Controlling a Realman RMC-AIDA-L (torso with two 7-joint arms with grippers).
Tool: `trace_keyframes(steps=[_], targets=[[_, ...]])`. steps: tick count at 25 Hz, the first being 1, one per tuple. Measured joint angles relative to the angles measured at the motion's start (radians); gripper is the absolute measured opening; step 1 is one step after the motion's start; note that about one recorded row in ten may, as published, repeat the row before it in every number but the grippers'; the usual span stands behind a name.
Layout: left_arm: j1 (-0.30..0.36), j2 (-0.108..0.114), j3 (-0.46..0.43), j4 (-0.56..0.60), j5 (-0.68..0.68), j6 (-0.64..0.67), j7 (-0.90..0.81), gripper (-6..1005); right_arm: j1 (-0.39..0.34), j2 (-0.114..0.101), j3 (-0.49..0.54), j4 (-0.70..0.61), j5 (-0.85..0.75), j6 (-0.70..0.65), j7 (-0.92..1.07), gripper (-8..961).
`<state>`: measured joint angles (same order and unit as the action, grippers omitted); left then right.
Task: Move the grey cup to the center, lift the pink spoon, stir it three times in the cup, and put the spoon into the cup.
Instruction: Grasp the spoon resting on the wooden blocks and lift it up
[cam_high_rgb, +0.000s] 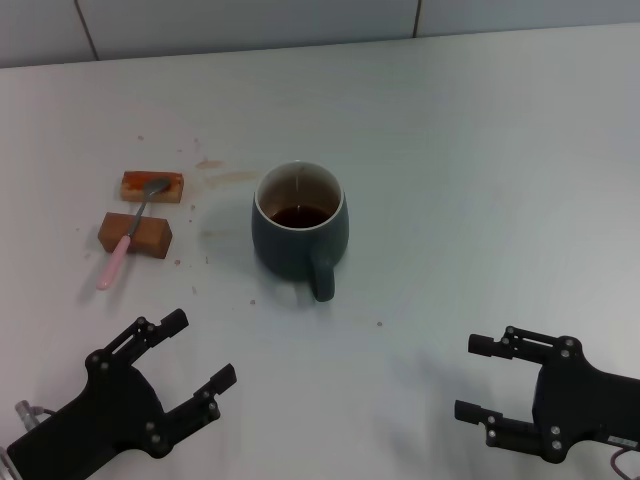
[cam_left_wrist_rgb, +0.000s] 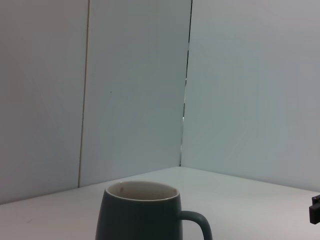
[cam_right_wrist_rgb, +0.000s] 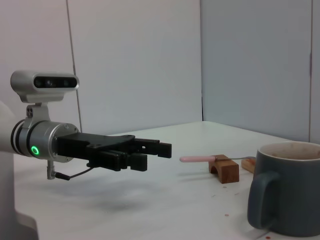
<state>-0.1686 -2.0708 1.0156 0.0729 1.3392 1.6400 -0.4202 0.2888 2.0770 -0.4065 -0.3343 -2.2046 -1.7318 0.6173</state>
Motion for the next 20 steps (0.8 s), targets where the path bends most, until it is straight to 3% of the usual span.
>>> trace_keyframes(steps=[14,18,20], targets=[[0.006,-0.001,-0.073,-0.032,-0.002,-0.004,-0.001,797,0.021,0.002,-0.021,0.008,-0.004,0.018,-0.001,697],[0.004,0.003,-0.242,-0.124,-0.002,0.083,-0.120,797,0.024,0.002,-0.024,0.008,-0.004,0.020,0.003,697],[0.005,0.005,-0.331,-0.137,-0.002,0.123,-0.274,797,0.024,0.002,-0.025,0.007,-0.004,0.021,0.004,697]])
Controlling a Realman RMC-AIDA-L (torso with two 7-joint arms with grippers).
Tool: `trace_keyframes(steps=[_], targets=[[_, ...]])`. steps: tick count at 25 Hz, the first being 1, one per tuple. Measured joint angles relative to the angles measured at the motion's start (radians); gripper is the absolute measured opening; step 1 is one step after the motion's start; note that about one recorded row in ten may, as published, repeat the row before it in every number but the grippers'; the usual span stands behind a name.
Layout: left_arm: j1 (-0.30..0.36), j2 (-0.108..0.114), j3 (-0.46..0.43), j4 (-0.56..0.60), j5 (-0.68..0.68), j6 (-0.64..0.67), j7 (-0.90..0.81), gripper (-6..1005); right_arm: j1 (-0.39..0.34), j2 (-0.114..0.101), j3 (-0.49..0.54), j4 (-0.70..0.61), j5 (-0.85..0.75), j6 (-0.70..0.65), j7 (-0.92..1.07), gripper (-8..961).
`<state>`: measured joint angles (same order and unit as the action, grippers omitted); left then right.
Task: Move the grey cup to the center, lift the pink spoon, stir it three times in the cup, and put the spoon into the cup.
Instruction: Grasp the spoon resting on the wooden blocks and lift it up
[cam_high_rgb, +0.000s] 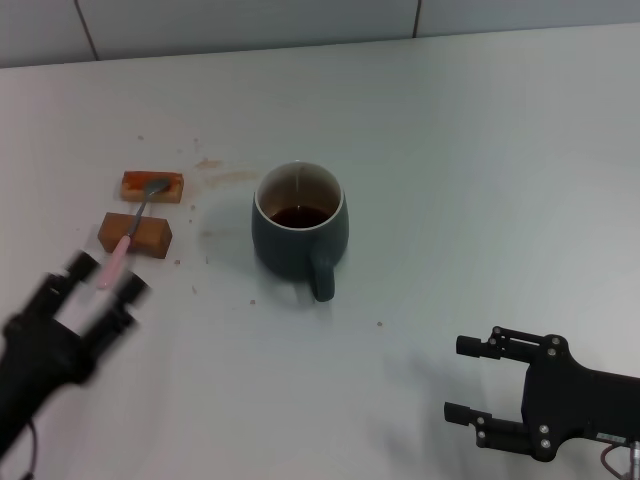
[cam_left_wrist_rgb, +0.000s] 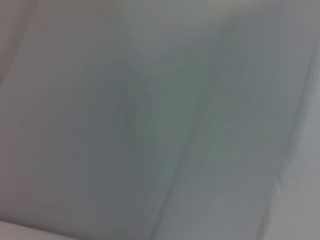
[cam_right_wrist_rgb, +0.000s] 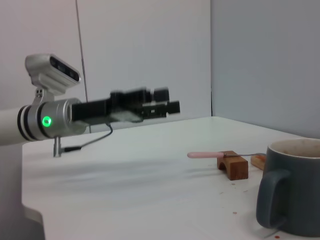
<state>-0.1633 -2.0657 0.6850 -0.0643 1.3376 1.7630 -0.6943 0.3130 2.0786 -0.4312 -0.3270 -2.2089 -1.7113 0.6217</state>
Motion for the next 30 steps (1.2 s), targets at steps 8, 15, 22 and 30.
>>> trace_keyframes(steps=[8,15,22,30], targets=[[-0.005,0.004,-0.118,0.047,0.000,0.018,-0.505,798,0.002,-0.002,0.000,-0.005,-0.001,-0.001,0.004,697],[-0.004,0.006,-0.158,0.077,0.000,-0.093,-0.933,798,0.006,-0.003,0.000,-0.008,-0.009,-0.001,0.005,697],[0.007,0.005,-0.152,0.073,0.006,-0.200,-1.064,797,0.008,-0.003,0.000,-0.008,-0.013,-0.002,0.007,696],[0.004,0.003,-0.146,0.065,0.008,-0.262,-1.126,798,0.012,-0.005,0.000,-0.007,-0.013,-0.010,0.007,696]])
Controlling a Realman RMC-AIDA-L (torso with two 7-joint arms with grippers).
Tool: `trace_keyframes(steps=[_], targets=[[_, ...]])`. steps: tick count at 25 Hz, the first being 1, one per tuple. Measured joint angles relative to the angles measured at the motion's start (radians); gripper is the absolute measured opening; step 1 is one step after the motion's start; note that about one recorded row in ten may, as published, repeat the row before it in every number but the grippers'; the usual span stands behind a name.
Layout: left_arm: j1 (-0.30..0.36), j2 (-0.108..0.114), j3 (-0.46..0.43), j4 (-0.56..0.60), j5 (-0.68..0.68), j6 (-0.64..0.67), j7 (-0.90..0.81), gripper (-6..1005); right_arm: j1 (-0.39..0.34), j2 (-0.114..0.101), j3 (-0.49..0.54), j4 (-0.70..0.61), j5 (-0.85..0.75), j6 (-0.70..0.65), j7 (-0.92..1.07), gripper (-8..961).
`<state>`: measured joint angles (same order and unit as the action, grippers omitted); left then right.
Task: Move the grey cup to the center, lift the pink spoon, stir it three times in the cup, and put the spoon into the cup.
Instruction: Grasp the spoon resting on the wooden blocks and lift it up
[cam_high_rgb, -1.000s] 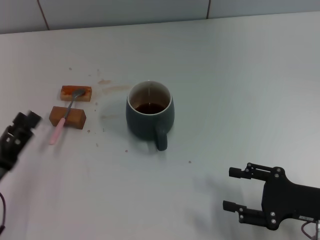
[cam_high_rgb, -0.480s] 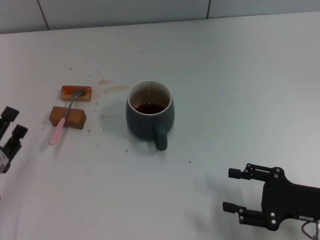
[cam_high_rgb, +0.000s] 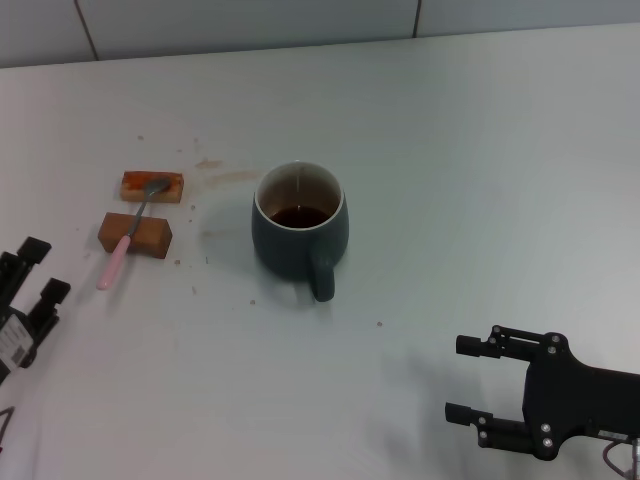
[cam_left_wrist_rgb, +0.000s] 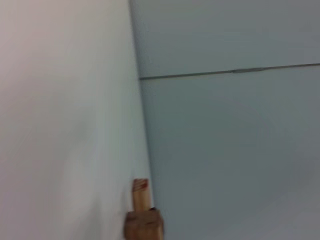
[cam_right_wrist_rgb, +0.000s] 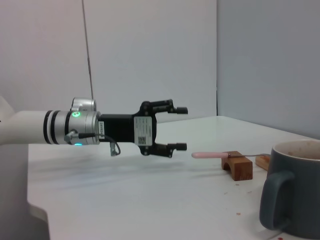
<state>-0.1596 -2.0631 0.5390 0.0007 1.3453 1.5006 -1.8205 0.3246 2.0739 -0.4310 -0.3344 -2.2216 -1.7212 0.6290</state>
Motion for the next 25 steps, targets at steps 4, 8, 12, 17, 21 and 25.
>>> trace_keyframes(steps=[4,8,12,17,21,25], targets=[[-0.006,-0.003,0.019,-0.003,0.001,-0.030,-0.034,798,0.001,0.000,0.000,0.000,0.000,0.000,0.000,696],[-0.013,-0.004,0.033,-0.007,0.002,-0.045,-0.053,798,0.005,0.000,0.000,0.000,0.000,0.000,0.000,696],[-0.022,-0.005,0.043,-0.027,0.002,-0.065,-0.075,797,0.010,0.000,0.000,0.000,0.000,0.000,0.000,696],[-0.031,-0.006,0.045,-0.028,0.001,-0.072,-0.088,797,0.017,0.000,0.000,0.000,0.001,0.001,0.005,695],[-0.048,-0.008,0.042,-0.042,0.002,-0.079,-0.093,798,0.020,0.000,0.000,0.000,0.001,0.002,0.012,695],[-0.065,-0.009,0.042,-0.047,0.002,-0.089,-0.101,798,0.023,0.000,0.000,0.000,0.001,0.006,0.013,695]])
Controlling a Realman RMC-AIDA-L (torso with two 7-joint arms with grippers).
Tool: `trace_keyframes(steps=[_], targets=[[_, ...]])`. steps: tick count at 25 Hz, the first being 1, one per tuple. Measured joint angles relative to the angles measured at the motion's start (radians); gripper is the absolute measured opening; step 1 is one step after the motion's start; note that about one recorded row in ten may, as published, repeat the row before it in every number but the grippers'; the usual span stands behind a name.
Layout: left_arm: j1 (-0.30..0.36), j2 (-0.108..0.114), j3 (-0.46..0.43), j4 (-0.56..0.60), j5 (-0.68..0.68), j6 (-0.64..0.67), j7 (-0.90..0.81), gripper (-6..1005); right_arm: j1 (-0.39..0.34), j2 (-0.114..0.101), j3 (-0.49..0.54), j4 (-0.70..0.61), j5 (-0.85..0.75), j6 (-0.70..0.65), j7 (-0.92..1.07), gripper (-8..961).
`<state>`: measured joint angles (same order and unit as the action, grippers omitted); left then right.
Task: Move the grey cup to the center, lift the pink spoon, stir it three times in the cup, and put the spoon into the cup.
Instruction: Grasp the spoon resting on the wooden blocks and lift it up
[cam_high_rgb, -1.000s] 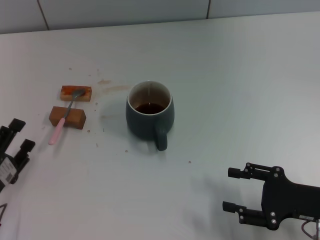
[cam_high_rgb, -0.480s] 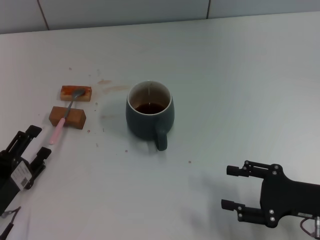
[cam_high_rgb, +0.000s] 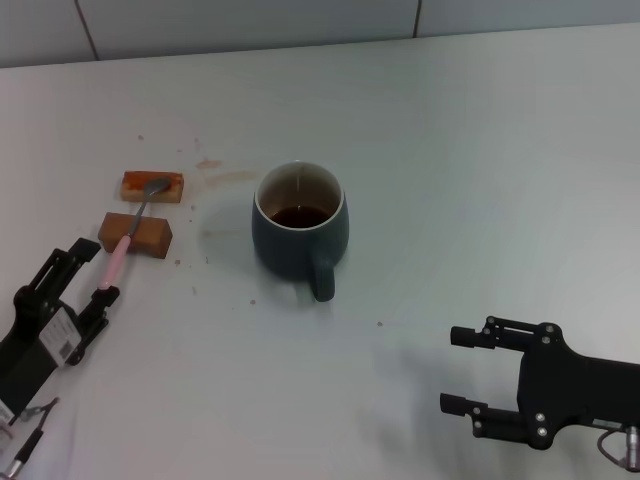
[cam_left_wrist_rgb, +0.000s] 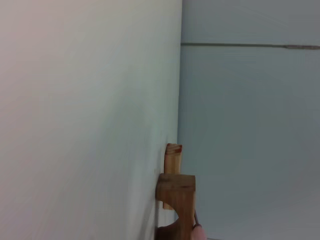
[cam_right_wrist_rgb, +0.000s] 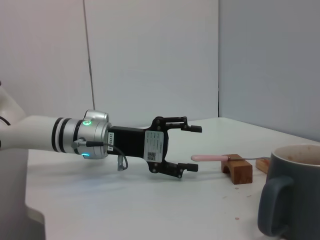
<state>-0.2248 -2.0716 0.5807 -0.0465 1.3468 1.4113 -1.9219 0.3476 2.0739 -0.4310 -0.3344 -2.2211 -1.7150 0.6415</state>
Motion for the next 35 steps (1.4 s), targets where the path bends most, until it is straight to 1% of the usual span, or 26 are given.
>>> trace_keyframes(steps=[23,35], targets=[[-0.069,-0.003,-0.011,-0.021,-0.008,-0.069,-0.003,797,0.019,-0.002,0.000,-0.014,-0.002,0.002,0.037,694],[-0.083,-0.005,-0.016,-0.021,-0.008,-0.086,-0.001,734,0.022,-0.002,0.000,-0.014,-0.002,0.002,0.039,694]])
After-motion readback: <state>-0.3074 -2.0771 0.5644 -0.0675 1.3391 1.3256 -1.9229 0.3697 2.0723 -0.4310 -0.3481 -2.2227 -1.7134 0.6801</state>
